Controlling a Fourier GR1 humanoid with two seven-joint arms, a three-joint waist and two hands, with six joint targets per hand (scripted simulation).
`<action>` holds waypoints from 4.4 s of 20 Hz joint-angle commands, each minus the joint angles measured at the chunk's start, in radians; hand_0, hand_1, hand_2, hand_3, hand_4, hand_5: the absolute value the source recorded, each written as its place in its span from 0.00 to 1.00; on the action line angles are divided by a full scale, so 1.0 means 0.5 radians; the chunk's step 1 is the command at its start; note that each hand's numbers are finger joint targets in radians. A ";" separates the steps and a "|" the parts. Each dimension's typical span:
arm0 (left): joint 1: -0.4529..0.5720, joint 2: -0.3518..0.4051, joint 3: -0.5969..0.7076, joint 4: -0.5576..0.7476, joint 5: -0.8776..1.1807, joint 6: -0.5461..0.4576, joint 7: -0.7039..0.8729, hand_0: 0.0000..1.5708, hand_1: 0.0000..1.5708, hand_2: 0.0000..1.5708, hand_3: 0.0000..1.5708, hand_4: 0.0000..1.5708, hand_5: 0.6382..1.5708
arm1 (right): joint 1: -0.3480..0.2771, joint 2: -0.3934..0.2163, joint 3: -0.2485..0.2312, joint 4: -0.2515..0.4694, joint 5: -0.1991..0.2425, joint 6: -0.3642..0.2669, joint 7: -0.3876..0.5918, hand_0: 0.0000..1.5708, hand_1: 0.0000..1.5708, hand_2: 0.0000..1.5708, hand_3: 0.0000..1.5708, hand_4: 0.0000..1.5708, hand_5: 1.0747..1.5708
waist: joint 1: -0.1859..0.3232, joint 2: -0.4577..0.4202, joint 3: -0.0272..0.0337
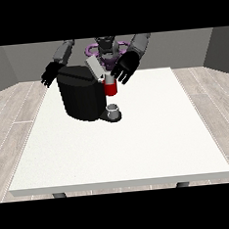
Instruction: Insert the coffee pod into the coffee machine and close the lid
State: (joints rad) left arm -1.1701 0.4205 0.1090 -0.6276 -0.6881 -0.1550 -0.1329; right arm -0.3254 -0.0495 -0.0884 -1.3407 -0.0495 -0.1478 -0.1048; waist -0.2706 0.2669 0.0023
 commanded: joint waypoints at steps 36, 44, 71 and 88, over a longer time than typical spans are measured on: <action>0.349 -0.165 0.231 -0.007 0.219 -0.160 -0.047 0.00 0.00 0.00 0.00 0.00 1.00 | 0.373 -0.018 -0.006 -0.061 -0.073 0.064 -0.014 0.00 0.00 0.00 0.00 0.28 1.00 | 0.206 -0.550 -0.005; 0.743 -0.463 0.506 -0.006 0.629 -0.177 -0.245 0.00 0.00 0.00 0.00 0.00 1.00 | 0.457 -0.070 0.108 -0.189 -0.042 0.182 0.057 0.00 0.00 0.00 0.00 0.24 1.00 | 0.429 -0.856 -0.006; 1.520 -0.839 0.183 -0.896 1.239 -0.256 0.002 0.00 0.00 0.00 0.00 0.07 1.00 | -0.038 -0.228 0.043 0.084 0.011 0.356 0.217 0.00 0.00 0.00 0.00 0.00 1.00 | 0.895 -0.809 -0.004; 1.762 -0.794 0.109 -1.435 1.323 -0.156 0.186 0.00 0.00 0.00 0.00 0.00 1.00 | -0.400 -0.193 0.047 0.454 0.115 0.359 0.096 0.00 0.00 0.00 0.00 0.00 1.00 | 0.839 -0.510 -0.004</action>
State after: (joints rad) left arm -0.3110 0.0502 0.2077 -1.2923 -0.0092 -0.2677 -0.0544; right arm -0.4805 -0.1608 -0.0799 -1.1670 -0.0278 0.0531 -0.0436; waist 0.1412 -0.0145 -0.0016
